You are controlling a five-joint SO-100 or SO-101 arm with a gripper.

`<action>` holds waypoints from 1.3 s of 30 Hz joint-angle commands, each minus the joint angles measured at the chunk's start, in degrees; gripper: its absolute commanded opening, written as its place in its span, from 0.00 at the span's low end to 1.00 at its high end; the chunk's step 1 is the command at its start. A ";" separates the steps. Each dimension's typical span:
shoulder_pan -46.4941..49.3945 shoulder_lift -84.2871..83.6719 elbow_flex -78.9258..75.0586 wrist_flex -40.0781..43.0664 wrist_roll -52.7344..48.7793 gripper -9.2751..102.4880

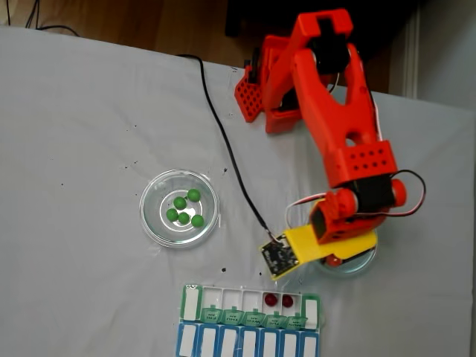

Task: Sort medicines into box.

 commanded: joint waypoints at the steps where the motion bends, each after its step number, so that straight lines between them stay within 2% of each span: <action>1: 2.99 8.17 0.70 -4.48 0.62 0.10; 10: 10.63 3.08 2.46 -14.24 -0.97 0.10; 32: 19.16 -8.53 -0.79 -20.83 -3.08 0.10; 39: 19.25 -11.60 -1.14 -23.91 -3.87 0.09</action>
